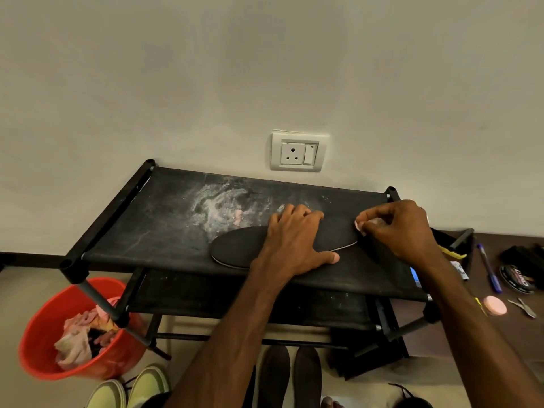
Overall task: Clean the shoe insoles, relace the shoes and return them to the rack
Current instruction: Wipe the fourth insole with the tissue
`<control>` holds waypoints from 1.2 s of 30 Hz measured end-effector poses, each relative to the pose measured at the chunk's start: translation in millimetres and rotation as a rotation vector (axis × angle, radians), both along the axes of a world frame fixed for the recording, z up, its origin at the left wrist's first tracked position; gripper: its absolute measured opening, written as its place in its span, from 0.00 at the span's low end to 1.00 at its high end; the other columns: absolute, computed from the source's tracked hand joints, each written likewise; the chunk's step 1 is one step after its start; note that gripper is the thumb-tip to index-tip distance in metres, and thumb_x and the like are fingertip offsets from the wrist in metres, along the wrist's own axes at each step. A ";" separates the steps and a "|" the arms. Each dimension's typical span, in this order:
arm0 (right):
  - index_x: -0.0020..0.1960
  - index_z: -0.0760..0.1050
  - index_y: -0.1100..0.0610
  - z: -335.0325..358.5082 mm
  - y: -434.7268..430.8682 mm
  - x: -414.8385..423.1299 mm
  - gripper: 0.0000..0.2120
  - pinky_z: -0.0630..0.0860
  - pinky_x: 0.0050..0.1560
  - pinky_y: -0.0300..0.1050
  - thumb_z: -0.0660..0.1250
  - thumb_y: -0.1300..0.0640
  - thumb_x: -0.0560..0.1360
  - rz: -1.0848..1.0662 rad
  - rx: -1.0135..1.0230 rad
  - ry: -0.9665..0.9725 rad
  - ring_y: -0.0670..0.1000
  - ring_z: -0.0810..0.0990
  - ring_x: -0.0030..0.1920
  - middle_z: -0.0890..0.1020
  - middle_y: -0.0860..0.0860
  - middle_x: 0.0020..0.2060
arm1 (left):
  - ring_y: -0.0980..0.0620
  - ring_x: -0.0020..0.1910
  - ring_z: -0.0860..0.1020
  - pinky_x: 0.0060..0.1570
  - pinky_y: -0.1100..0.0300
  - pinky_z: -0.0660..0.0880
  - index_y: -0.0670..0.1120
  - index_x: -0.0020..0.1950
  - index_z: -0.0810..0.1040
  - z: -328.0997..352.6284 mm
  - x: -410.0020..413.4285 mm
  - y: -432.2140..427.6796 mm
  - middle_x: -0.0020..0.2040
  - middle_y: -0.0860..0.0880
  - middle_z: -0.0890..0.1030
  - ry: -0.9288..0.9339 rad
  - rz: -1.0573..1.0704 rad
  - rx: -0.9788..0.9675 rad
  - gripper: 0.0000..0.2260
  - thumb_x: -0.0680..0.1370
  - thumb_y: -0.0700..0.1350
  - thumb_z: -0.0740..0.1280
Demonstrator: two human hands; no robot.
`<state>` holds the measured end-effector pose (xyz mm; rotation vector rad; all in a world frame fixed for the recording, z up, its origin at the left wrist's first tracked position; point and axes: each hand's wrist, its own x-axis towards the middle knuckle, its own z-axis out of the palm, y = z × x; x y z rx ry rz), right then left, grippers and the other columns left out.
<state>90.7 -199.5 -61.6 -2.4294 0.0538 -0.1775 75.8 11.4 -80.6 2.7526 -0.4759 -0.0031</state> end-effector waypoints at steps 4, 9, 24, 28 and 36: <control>0.45 0.87 0.53 -0.9 -7.4 -3.1 0.05 0.75 0.38 0.25 0.78 0.62 0.72 0.058 -0.043 0.054 0.44 0.84 0.42 0.87 0.48 0.38 | 0.49 0.69 0.68 0.69 0.50 0.66 0.55 0.75 0.69 -6.2 -3.5 10.6 0.70 0.50 0.72 -0.006 -0.062 0.023 0.31 0.75 0.65 0.69; 0.49 0.88 0.52 0.9 -3.1 1.3 0.07 0.72 0.40 0.21 0.78 0.60 0.72 0.092 -0.071 0.040 0.41 0.83 0.43 0.87 0.47 0.43 | 0.51 0.68 0.68 0.69 0.51 0.69 0.55 0.74 0.70 -12.2 -8.0 25.7 0.69 0.52 0.72 -0.020 -0.080 -0.038 0.31 0.74 0.63 0.71; 0.51 0.87 0.50 1.2 3.3 0.6 0.08 0.78 0.50 0.35 0.78 0.59 0.73 0.225 -0.142 0.157 0.44 0.83 0.48 0.87 0.47 0.49 | 0.51 0.64 0.68 0.63 0.55 0.69 0.54 0.71 0.74 -23.1 -3.2 -4.5 0.64 0.51 0.73 -0.048 -0.031 -0.100 0.34 0.72 0.71 0.68; 0.48 0.87 0.52 1.6 5.4 -0.3 0.05 0.81 0.45 0.32 0.77 0.59 0.74 0.241 -0.100 0.166 0.45 0.86 0.43 0.88 0.48 0.43 | 0.50 0.62 0.68 0.64 0.56 0.68 0.53 0.71 0.75 -27.0 -3.4 -5.6 0.63 0.50 0.73 -0.043 -0.020 -0.140 0.34 0.71 0.69 0.70; 0.46 0.88 0.54 16.6 -1.9 -9.7 0.06 0.83 0.48 0.38 0.79 0.63 0.71 0.402 -0.160 0.267 0.42 0.86 0.42 0.88 0.45 0.41 | 0.49 0.64 0.68 0.64 0.54 0.70 0.52 0.72 0.75 -27.8 -4.5 -5.4 0.64 0.49 0.73 -0.029 0.005 -0.175 0.35 0.70 0.68 0.72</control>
